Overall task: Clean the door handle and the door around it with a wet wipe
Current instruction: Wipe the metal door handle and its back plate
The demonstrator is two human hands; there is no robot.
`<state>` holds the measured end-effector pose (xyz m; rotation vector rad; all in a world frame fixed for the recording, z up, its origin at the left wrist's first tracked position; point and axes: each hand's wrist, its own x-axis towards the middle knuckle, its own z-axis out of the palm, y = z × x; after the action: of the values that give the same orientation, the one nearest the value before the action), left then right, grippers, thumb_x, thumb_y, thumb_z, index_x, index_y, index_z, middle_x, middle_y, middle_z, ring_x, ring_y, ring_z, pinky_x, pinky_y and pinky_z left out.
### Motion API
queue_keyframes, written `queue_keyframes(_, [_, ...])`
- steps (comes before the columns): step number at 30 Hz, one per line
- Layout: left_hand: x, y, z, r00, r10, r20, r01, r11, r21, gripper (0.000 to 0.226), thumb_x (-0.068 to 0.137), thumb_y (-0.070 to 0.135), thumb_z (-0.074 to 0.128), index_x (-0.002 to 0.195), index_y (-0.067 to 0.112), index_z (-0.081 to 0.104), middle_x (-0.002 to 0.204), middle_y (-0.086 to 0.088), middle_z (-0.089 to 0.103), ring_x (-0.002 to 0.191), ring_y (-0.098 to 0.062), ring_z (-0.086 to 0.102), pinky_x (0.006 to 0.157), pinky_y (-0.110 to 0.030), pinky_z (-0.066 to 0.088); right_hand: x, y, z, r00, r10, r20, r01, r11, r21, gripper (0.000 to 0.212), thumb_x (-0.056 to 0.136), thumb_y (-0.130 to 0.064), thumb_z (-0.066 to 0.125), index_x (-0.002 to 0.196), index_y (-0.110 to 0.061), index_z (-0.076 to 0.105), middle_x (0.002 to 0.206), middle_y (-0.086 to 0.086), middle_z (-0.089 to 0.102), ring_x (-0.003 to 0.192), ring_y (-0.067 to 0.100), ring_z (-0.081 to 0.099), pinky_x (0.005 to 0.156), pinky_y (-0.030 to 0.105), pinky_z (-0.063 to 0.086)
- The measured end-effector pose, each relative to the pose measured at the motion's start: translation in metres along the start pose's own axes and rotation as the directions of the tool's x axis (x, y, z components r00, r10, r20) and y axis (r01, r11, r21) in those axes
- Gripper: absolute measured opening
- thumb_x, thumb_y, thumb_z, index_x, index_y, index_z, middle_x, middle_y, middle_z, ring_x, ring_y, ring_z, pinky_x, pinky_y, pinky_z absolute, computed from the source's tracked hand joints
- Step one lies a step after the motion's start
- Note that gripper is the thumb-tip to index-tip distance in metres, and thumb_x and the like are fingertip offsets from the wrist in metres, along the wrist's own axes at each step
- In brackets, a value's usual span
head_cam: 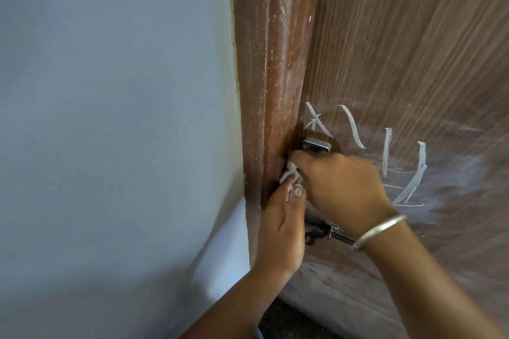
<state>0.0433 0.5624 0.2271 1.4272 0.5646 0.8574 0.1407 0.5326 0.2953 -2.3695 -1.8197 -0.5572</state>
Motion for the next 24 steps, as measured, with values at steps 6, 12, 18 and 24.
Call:
queue_keyframes(6, [-0.005, 0.000, 0.005, 0.993, 0.101, -0.065, -0.100, 0.995, 0.018, 0.036, 0.087, 0.049, 0.032, 0.118, 0.040, 0.048, 0.112, 0.036, 0.058, 0.113, 0.006, 0.052, 0.089, -0.009, 0.040, 0.013, -0.002, 0.007, 0.998, 0.068, 0.016, -0.068, 0.997, -0.023, 0.009, 0.089, -0.031, 0.051, 0.088, -0.027, 0.058, 0.066, -0.001, 0.063, 0.061, 0.025, 0.064, 0.040, 0.022, 0.026])
queue_keyframes(12, [-0.008, -0.001, -0.001, 0.959, 0.259, -0.114, -0.249, 0.964, 0.092, 0.037, 0.089, 0.046, 0.037, 0.123, 0.033, 0.046, 0.125, 0.015, 0.055, 0.119, -0.004, 0.051, 0.097, -0.023, 0.043, 0.007, 0.013, -0.003, 0.996, 0.078, 0.032, -0.084, 0.884, 0.459, 0.021, 0.085, -0.049, 0.047, 0.088, -0.031, 0.059, 0.072, -0.012, 0.062, 0.069, 0.014, 0.062, 0.055, 0.029, 0.046])
queue_keyframes(18, [0.001, 0.006, -0.010, 0.920, 0.392, 0.014, -0.391, 0.912, 0.121, 0.063, 0.089, 0.064, 0.031, 0.122, 0.012, 0.041, 0.122, 0.002, 0.055, 0.118, -0.011, 0.052, 0.096, -0.025, 0.041, -0.003, 0.003, 0.001, 0.962, 0.235, -0.136, -0.057, 0.664, 0.746, 0.016, 0.080, -0.021, 0.070, 0.072, -0.015, 0.058, 0.055, -0.001, 0.059, 0.047, 0.013, 0.052, 0.045, 0.025, 0.044])
queue_keyframes(24, [-0.004, 0.004, -0.009, 0.940, 0.333, -0.073, -0.327, 0.942, 0.081, 0.067, 0.082, 0.074, 0.028, 0.120, 0.020, 0.040, 0.125, 0.016, 0.052, 0.125, -0.009, 0.048, 0.101, -0.022, 0.039, -0.011, 0.012, 0.004, 0.872, 0.365, -0.326, -0.129, 0.814, 0.567, 0.022, 0.072, 0.002, 0.065, 0.088, -0.013, 0.061, 0.066, 0.004, 0.065, 0.051, 0.020, 0.059, 0.048, 0.033, 0.046])
